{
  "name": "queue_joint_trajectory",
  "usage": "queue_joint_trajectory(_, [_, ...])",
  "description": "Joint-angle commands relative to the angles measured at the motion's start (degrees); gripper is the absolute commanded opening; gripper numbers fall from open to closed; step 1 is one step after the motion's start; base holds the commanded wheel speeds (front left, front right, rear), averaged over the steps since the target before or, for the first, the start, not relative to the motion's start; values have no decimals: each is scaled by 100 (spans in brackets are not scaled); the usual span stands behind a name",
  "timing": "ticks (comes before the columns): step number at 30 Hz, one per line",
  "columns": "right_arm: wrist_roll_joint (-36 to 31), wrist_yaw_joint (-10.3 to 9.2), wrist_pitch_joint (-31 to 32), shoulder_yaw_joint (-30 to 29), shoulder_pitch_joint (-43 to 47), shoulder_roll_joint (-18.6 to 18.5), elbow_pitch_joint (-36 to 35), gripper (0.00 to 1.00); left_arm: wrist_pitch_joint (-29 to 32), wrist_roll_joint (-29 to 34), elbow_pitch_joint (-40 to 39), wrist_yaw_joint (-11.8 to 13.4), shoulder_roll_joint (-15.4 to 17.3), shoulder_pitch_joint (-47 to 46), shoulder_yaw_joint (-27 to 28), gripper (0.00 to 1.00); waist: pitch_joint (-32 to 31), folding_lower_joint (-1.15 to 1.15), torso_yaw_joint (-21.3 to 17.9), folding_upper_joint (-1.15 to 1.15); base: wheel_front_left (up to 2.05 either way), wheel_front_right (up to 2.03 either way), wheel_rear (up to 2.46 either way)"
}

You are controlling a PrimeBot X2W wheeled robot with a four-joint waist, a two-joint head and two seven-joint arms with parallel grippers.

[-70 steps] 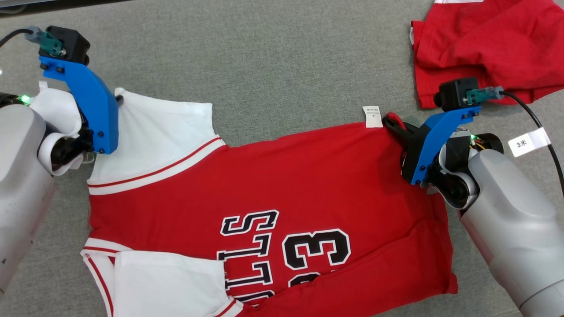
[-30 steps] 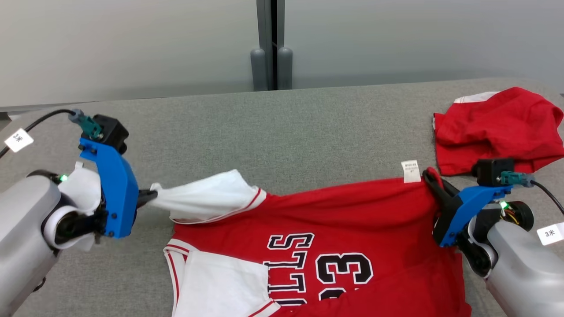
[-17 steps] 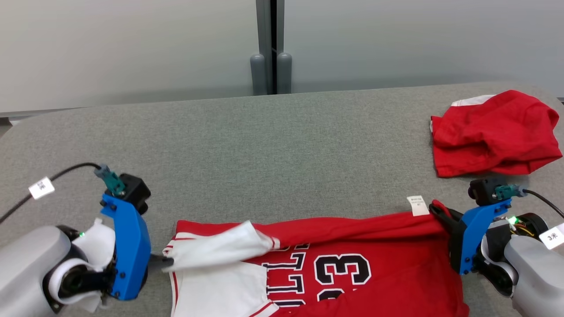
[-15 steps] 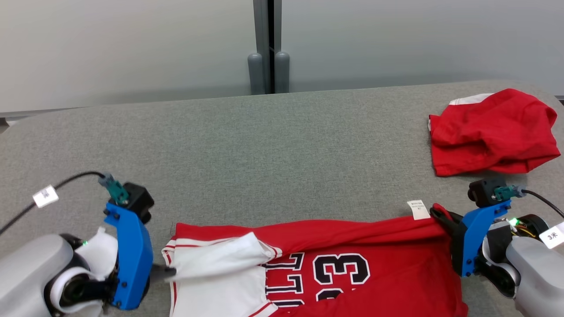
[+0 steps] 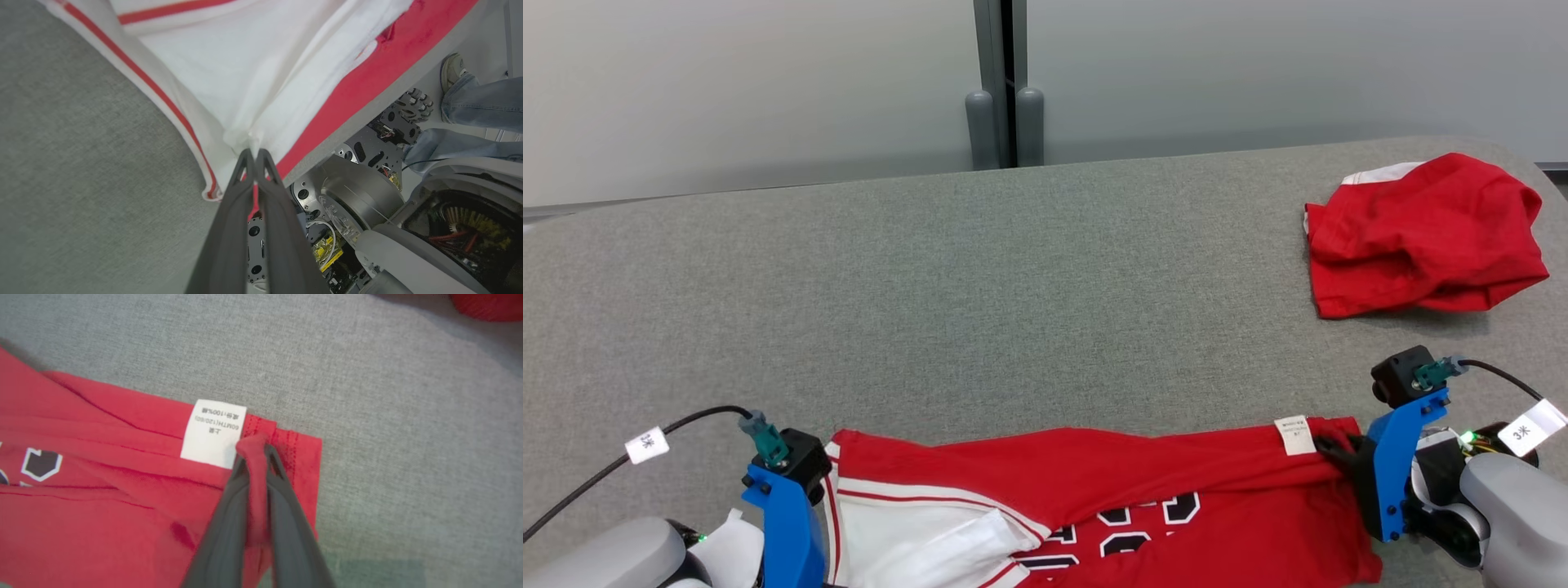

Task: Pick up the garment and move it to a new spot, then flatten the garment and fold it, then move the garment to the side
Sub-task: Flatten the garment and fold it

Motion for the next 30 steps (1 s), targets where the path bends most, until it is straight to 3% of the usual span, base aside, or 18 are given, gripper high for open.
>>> queue_joint_trajectory(1, [44, 1, 33, 38, -33, -55, 22, 100, -18, -2, 18, 8, -32, 100, -23, 100, -11, 0, 2, 0, 0, 0, 0])
queue_joint_trajectory(9, [139, 1, 186, 167, -66, -304, -156, 100, -297, -51, 35, 9, 59, 130, 146, 100, -215, 0, 36, 0, 0, 0, 0])
queue_joint_trajectory(17, [242, 1, -181, -422, -126, -788, -790, 100, -1306, 191, -257, 188, 368, 44, 672, 100, -526, 0, 84, 0, 0, 0, 0])
queue_joint_trajectory(23, [-125, 1, -797, -1241, -40, -884, -1287, 100, -2590, 601, -325, 549, 365, 229, 1088, 100, -701, 0, 111, 0, 0, 0, 0])
queue_joint_trajectory(30, [-844, 1, -1593, -2469, 411, -369, -1817, 100, -4522, 1270, -236, 1294, 107, 444, 1645, 100, -782, 0, 140, 0, 0, 0, 0])
